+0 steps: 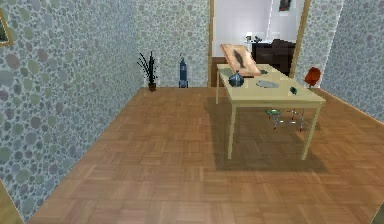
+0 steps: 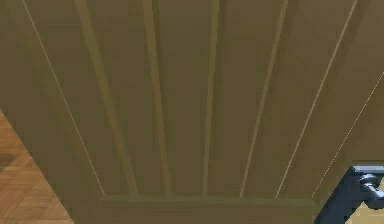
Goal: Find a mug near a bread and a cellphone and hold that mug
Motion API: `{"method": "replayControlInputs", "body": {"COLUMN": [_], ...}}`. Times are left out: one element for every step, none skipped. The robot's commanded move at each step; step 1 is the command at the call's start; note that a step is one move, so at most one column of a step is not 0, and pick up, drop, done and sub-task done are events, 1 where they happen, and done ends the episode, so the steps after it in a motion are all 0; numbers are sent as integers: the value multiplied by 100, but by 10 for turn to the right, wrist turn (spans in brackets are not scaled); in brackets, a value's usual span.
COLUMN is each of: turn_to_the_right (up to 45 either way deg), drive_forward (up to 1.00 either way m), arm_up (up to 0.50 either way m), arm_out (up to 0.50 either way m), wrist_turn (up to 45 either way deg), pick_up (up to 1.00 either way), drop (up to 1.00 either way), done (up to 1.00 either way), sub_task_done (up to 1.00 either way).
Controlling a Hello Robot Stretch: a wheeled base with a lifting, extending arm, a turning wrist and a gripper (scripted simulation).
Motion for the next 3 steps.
{"method": "replayControlInputs", "body": {"turn_to_the_right": [60, 0, -30], "drive_forward": [0, 25, 0], "arm_up": [0, 0, 0], "arm_out": [0, 0, 0], "wrist_turn": [0, 0, 0], "pick_up": [0, 0, 0], "drop": [0, 0, 0], "done": [0, 0, 0], "sub_task_done": [0, 0, 0]}}
